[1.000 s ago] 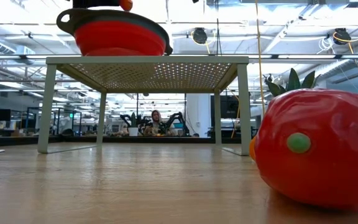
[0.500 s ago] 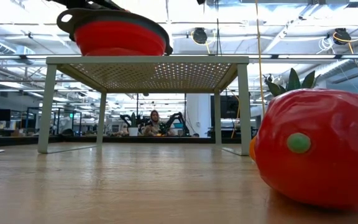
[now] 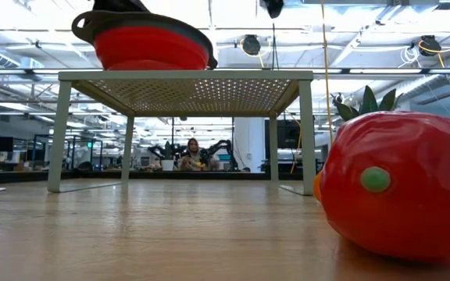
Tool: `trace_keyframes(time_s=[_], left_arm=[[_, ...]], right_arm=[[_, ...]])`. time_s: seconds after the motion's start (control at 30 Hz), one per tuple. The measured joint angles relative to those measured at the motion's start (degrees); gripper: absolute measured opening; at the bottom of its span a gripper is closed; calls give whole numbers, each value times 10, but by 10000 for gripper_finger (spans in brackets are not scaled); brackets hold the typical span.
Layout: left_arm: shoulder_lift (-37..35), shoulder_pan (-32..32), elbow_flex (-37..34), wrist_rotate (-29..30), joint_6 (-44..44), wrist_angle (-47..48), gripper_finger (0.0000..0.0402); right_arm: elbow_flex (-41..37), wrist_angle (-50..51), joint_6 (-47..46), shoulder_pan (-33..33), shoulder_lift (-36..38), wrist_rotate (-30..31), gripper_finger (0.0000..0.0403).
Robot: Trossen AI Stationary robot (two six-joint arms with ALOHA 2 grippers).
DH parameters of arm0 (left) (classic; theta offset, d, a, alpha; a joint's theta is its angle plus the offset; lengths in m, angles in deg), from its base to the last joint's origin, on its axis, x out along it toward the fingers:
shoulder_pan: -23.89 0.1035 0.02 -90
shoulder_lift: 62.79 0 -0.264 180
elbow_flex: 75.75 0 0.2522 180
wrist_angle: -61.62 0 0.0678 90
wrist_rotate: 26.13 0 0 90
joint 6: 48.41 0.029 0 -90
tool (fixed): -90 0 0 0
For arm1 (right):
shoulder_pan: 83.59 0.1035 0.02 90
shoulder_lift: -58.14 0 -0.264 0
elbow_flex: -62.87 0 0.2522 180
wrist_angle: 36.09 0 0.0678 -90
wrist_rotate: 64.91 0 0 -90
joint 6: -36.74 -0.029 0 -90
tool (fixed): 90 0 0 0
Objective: Pick & Place Fruit
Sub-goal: Put the right peach into the strainer bowl on the shelf
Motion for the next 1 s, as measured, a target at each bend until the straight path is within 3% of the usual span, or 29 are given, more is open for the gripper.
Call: trace_keyframes(time_s=[0.2, 0.4, 0.63, 0.83, 1.0], left_arm=[[83, 26, 115, -17, 33, 139, 3], [162, 57, 200, -71, 76, 232, 3], [223, 91, 259, -130, 107, 299, 4], [232, 115, 271, -143, 107, 336, 6], [232, 129, 272, -167, 101, 355, 5]], right_arm=[[-112, -129, -18, -1, 63, 1, 0], [-231, -254, -21, -1, 132, 0, 0], [-334, -270, -47, -1, 220, -4, 0], [-397, -266, -54, -1, 294, -79, 0], [-419, -211, -97, -12, 360, -102, 0]])
